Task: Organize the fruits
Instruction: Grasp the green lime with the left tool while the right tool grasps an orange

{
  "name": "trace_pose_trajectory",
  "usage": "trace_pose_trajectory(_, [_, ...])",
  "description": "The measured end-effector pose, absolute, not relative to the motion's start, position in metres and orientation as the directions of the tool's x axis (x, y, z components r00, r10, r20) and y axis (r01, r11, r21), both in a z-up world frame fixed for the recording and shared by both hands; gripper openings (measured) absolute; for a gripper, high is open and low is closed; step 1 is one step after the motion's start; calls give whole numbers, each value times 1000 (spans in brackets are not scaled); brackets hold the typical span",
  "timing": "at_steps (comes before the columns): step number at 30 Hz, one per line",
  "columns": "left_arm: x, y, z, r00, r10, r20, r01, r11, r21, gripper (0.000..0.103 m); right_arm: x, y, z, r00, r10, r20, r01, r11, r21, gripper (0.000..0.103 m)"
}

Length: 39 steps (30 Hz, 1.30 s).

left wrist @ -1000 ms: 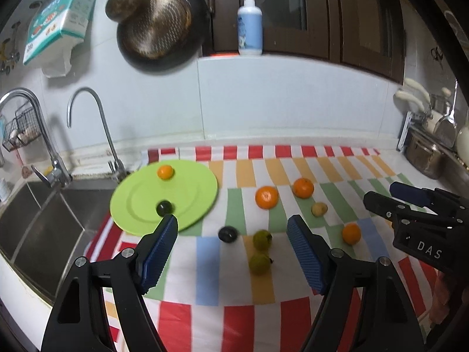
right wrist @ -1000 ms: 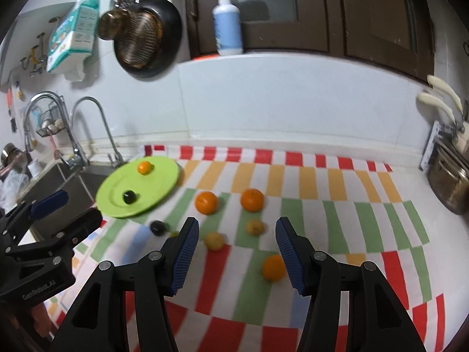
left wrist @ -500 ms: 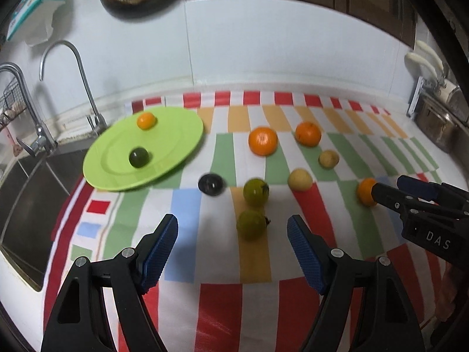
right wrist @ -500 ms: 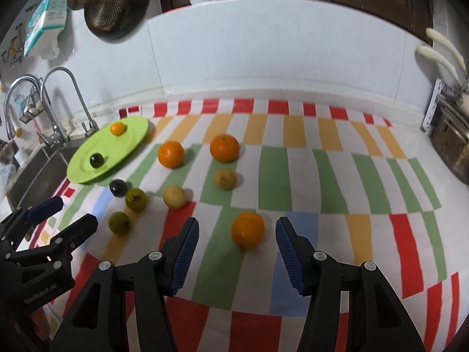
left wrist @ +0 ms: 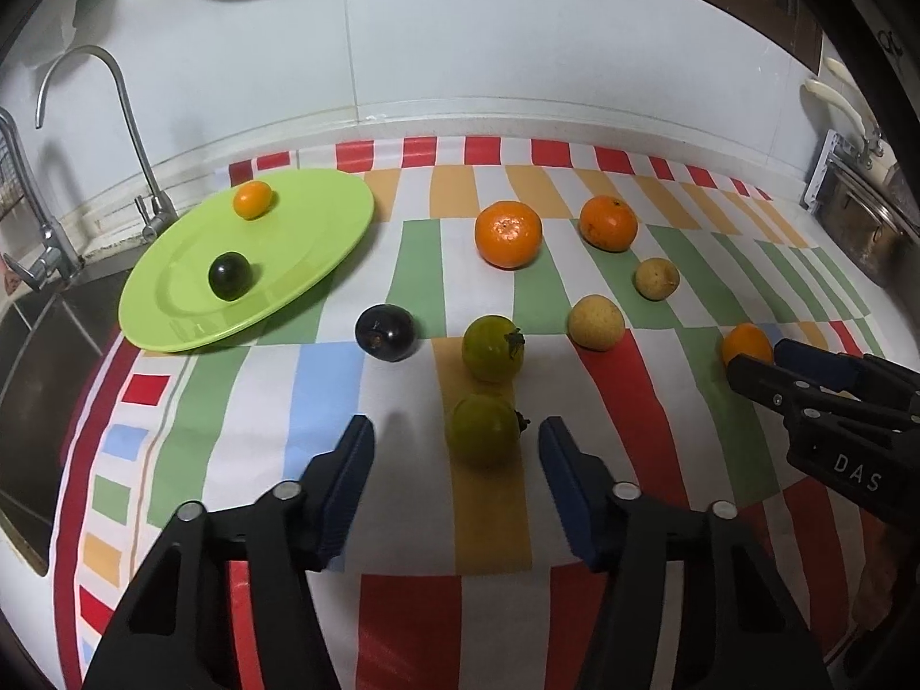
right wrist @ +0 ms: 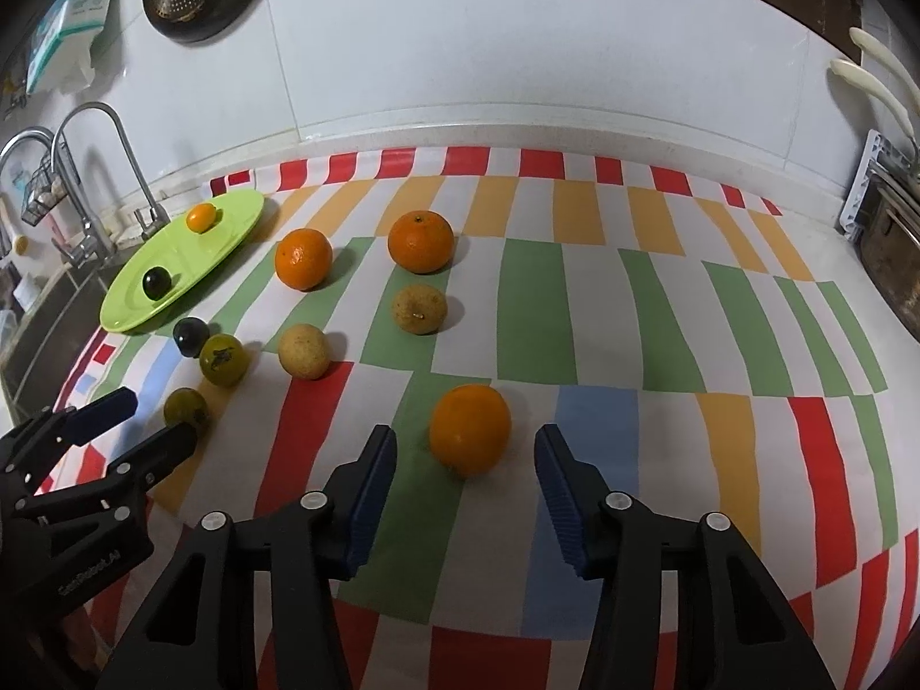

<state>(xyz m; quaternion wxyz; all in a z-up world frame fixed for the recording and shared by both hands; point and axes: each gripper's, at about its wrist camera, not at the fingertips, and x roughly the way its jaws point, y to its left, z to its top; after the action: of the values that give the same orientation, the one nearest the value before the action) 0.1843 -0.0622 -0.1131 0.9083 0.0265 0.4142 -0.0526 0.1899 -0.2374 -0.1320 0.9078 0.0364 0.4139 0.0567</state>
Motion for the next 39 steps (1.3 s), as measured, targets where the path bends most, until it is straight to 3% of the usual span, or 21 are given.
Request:
trace_pose_trajectory(2, [187, -62, -115, 642, -81, -762, 122, 993, -3, 46, 193, -237, -134, 646, 132, -752, -72, 991, 113, 48])
trace_pose_trajectory(13, [192, -63, -120, 614, -110, -781, 140, 990, -30, 28, 203, -237, -140, 633, 126, -764, -75, 992, 101, 33])
trace_pose_trajectory(39, [160, -35, -58, 714, -176, -678, 212, 977, -29, 28, 161, -196, -76, 720, 182, -670, -138, 983, 120, 33])
